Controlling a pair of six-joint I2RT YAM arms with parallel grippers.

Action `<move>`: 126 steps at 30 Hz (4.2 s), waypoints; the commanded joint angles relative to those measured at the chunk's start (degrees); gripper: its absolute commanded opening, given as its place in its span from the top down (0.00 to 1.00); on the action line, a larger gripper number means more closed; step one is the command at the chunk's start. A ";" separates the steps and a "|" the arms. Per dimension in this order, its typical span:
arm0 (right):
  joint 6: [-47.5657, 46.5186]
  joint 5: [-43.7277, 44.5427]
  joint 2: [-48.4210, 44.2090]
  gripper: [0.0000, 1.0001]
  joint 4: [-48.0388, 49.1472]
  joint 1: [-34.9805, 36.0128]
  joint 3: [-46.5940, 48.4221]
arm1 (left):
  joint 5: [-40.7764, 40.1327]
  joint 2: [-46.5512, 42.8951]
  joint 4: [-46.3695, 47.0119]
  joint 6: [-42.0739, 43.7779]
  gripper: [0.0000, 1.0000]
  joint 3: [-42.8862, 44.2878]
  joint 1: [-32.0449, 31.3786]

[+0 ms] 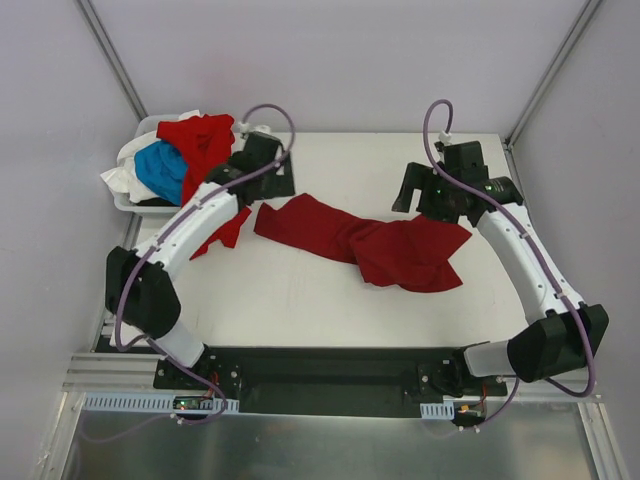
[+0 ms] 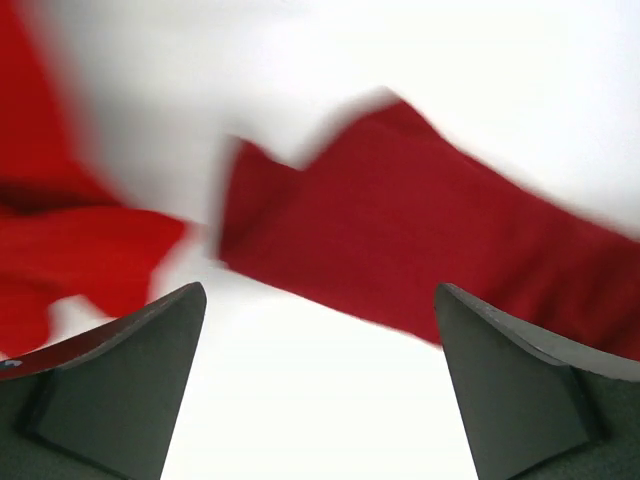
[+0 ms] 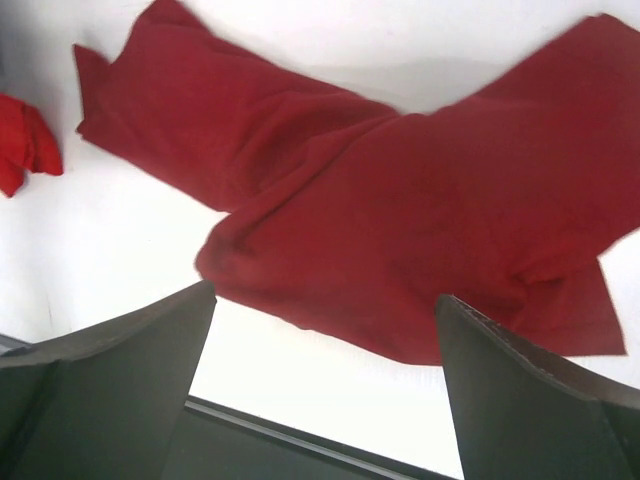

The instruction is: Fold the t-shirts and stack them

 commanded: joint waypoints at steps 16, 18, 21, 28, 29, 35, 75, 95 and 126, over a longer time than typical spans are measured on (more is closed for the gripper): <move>-1.29 -0.53 1.06 0.04 -0.90 2.66 4.36 | -22.74 8.39 -4.36 -1.03 0.47 4.71 20.60; -1.29 -0.09 0.98 0.04 -1.42 2.66 4.71 | -22.13 8.40 -4.27 -0.42 0.88 7.60 20.78; -1.55 0.17 1.32 0.04 -1.69 2.66 5.68 | -18.36 4.64 -4.70 -0.85 1.00 12.09 20.26; -1.29 -1.06 2.99 0.04 -1.87 2.58 7.43 | -30.45 1.89 -4.53 3.17 1.00 27.54 18.41; -1.20 -1.40 3.26 0.04 -1.95 2.75 7.61 | -35.09 3.89 -4.44 4.06 1.00 32.26 18.76; -0.76 -2.72 4.31 0.04 -1.51 2.66 8.58 | -41.19 14.44 -4.79 12.32 1.00 53.98 22.71; -0.32 -3.52 5.90 0.04 -3.71 4.77 9.46 | -24.69 15.95 1.09 2.56 1.00 15.26 35.20; -4.54 -1.51 2.83 0.04 -5.47 6.97 7.71 | -2.98 -33.42 -0.40 -2.70 0.01 -8.37 26.60; 2.41 12.30 -16.25 0.04 -9.16 -4.73 -13.92 | 15.77 10.08 26.41 -28.11 0.65 -4.87 -17.36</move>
